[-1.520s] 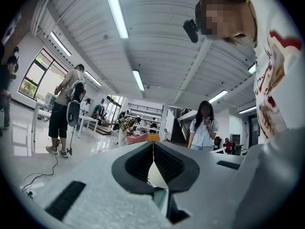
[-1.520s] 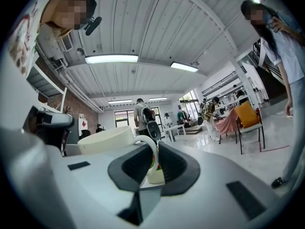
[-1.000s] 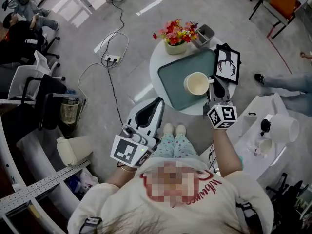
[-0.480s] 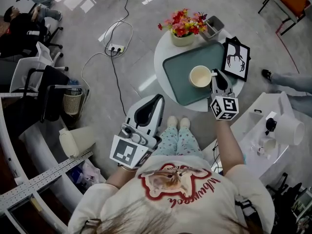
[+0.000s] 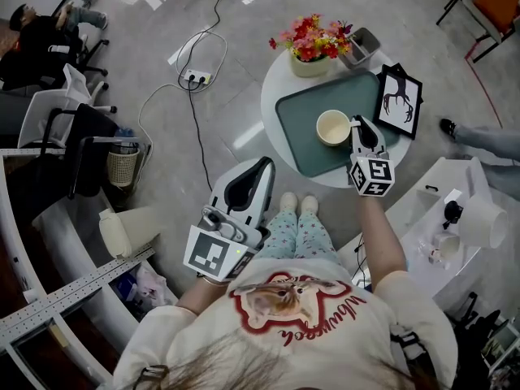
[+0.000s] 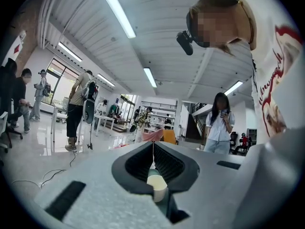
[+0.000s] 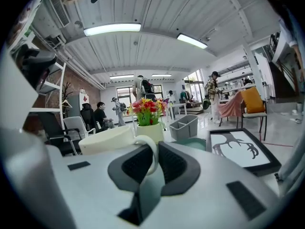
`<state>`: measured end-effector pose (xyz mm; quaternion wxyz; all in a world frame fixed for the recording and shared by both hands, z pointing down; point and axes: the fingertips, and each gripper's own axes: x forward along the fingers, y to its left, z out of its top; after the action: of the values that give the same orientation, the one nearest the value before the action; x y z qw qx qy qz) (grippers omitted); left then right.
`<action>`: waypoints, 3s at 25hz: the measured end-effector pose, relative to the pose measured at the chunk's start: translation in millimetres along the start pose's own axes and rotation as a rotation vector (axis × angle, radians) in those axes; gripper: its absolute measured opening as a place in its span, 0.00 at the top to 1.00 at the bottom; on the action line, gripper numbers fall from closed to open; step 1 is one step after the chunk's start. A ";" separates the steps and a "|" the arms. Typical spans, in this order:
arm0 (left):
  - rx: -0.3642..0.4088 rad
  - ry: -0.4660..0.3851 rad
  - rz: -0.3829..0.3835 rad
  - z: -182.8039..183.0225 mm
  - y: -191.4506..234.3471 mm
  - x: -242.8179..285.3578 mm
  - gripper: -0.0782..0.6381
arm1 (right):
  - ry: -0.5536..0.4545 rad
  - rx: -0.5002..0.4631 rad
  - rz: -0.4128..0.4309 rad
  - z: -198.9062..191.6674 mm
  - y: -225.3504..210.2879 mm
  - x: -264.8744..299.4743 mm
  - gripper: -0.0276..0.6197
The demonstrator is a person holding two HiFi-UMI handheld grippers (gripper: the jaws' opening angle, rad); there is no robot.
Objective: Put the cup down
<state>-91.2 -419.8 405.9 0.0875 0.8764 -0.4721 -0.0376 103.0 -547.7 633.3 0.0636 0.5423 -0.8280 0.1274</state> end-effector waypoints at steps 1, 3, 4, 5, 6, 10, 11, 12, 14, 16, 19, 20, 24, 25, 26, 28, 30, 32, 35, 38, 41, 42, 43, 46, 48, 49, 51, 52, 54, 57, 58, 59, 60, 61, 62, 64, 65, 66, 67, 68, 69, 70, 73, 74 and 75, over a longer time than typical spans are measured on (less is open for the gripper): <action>0.001 -0.011 0.002 1.6 0.0 -0.2 0.87 | 0.007 -0.004 0.001 -2.0 0.1 0.6 0.88; 0.003 -0.007 0.005 0.5 0.0 -1.4 0.87 | 0.020 -0.014 0.003 -6.1 0.0 2.0 0.88; 0.004 0.018 0.012 -4.4 1.1 -3.0 0.87 | 0.026 -0.018 0.002 -8.4 -0.5 2.8 0.88; 0.003 0.039 0.019 -8.5 2.3 -4.3 0.87 | 0.031 -0.021 -0.001 -10.8 -1.5 3.6 0.88; 0.002 0.047 0.024 -10.0 3.2 -4.9 0.87 | 0.035 -0.024 -0.007 -12.8 -2.8 4.1 0.88; -0.003 0.021 0.023 -3.1 2.3 -3.7 0.87 | 0.048 -0.037 -0.015 -15.5 -4.6 5.4 0.88; -0.004 0.015 0.021 -1.2 2.1 -3.3 0.87 | 0.054 -0.044 -0.015 -16.1 -4.1 6.0 0.88; -0.005 0.011 0.021 0.1 2.1 -3.3 0.87 | 0.061 -0.051 -0.016 -16.7 -3.6 6.4 0.88; -0.003 0.006 0.019 2.6 1.9 -3.3 0.87 | 0.073 -0.063 -0.023 -17.9 -3.3 6.3 0.88; 0.001 0.002 0.016 3.9 1.3 -3.4 0.87 | 0.085 -0.079 -0.026 -20.1 -3.0 5.9 0.88; 0.000 0.006 0.017 3.0 2.1 -4.5 0.87 | 0.109 -0.117 -0.019 -23.5 -1.2 6.8 0.88; -0.002 0.007 0.019 2.8 2.7 -5.0 0.87 | 0.117 -0.128 -0.017 -24.2 -0.6 7.5 0.88; -0.023 -0.002 0.020 5.1 3.1 -6.1 0.87 | 0.143 -0.146 -0.019 -27.3 0.4 10.1 0.88; -0.021 0.001 0.019 5.1 3.0 -6.4 0.87 | 0.151 -0.150 -0.020 -28.4 0.5 10.5 0.88; -0.018 0.002 0.019 5.3 2.8 -6.5 0.87 | 0.159 -0.153 -0.022 -29.6 0.4 10.7 0.88; -0.014 0.002 0.016 6.6 2.4 -5.7 0.87 | 0.174 -0.158 -0.022 -31.6 -0.3 10.9 0.88; -0.010 -0.002 0.012 9.2 1.8 -5.0 0.87 | 0.180 -0.161 -0.018 -32.0 -0.1 11.2 0.88; -0.008 -0.015 0.007 12.9 0.7 -5.6 0.87 | 0.188 -0.159 -0.012 -31.9 0.9 11.2 0.88; -0.007 -0.051 -0.002 19.8 -1.4 -6.4 0.87 | 0.198 -0.136 0.007 -31.5 2.5 10.9 0.88; -0.016 -0.014 0.002 12.8 -0.7 -8.9 0.87 | 0.199 -0.120 0.024 -30.6 3.9 9.9 0.88; -0.016 -0.016 -0.004 12.8 -2.2 -8.4 0.87 | 0.212 -0.135 0.042 -31.6 4.8 6.4 0.88; -0.014 -0.015 -0.005 12.5 -2.5 -8.8 0.87 | 0.214 -0.146 0.047 -31.6 5.5 4.9 0.88; -0.010 -0.012 -0.005 11.8 -2.5 -9.3 0.87 | 0.218 -0.160 0.052 -31.6 6.3 3.5 0.88; -0.014 -0.020 -0.014 13.8 -4.3 -9.2 0.87 | 0.227 -0.185 0.057 -31.1 7.9 0.3 0.88; -0.018 -0.019 -0.016 13.4 -5.4 -9.1 0.87 | 0.231 -0.180 0.055 -30.7 8.4 -3.3 0.88; -0.018 -0.017 -0.018 13.1 -6.3 -8.8 0.87 | 0.234 -0.175 0.054 -31.0 8.4 -5.5 0.88; -0.016 -0.017 -0.024 12.8 -8.8 -7.4 0.87 | 0.239 -0.170 0.051 -31.5 8.5 -9.9 0.88; -0.013 -0.016 -0.027 12.5 -10.0 -6.6 0.87 | 0.240 -0.169 0.049 -31.3 8.9 -12.2 0.88; -0.008 -0.016 -0.037 12.6 -12.5 -4.6 0.87 | 0.236 -0.166 0.048 -30.5 9.7 -17.3 0.88; -0.008 -0.018 -0.048 12.2 -15.5 -0.2 0.87 | 0.234 -0.155 0.042 -29.4 7.5 -25.4 0.88; -0.007 -0.016 -0.050 11.5 -16.4 1.0 0.87 | 0.234 -0.150 0.043 -28.8 7.2 -27.9 0.88; -0.007 -0.017 -0.053 12.0 -18.2 2.5 0.87 | 0.232 -0.146 0.046 -27.4 7.3 -30.8 0.88; -0.008 -0.023 -0.059 13.9 -21.0 4.4 0.87 | 0.226 -0.143 0.049 -24.3 7.5 -34.1 0.88; -0.010 -0.031 -0.068 16.1 -24.1 6.3 0.87 | 0.213 -0.142 0.053 -18.9 7.7 -37.8 0.88; -0.010 -0.035 -0.075 17.5 -26.6 7.7 0.87 | 0.195 -0.144 0.057 -11.0 8.4 -41.4 0.88; -0.006 -0.045 -0.087 20.1 -30.3 9.7 0.87 | 0.149 -0.153 0.065 9.5 12.3 -48.0 0.88; -0.003 -0.049 -0.091 20.5 -31.2 10.1 0.87 | 0.127 -0.154 0.070 20.4 15.5 -51.2 0.88; 0.000 -0.052 -0.094 20.2 -32.1 10.4 0.87 | 0.107 -0.150 0.078 30.8 19.1 -54.2 0.88; -0.001 -0.051 -0.098 19.5 -33.7 11.0 0.87 | 0.087 -0.142 0.087 41.1 22.6 -57.4 0.88; -0.003 -0.045 -0.102 18.7 -35.9 11.9 0.87 | 0.065 -0.131 0.095 51.6 25.9 -60.8 0.88; -0.004 -0.046 -0.109 18.9 -38.6 13.1 0.87 | 0.040 -0.122 0.103 62.6 29.0 -64.4 0.88; -0.002 -0.058 -0.118 21.1 -41.3 14.8 0.87 | 0.015 -0.115 0.110 74.1 32.3 -68.0 0.88; 0.001 -0.103 -0.141 29.0 -47.8 20.2 0.87 | -0.049 -0.100 0.139 111.3 45.8 -79.7 0.88; 0.001 -0.106 -0.147 29.9 -49.4 21.6 0.87 | -0.072 -0.100 0.153 125.0 52.0 -84.4 0.88; 0.002 -0.107 -0.152 30.4 -50.7 22.4 0.87 | -0.098 -0.101 0.168 139.4 58.7 -89.7 0.88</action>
<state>-41.7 -414.8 366.8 0.0582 0.9065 -0.4082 -0.0906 90.2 -485.4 469.4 0.0394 0.4727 -0.8780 0.0637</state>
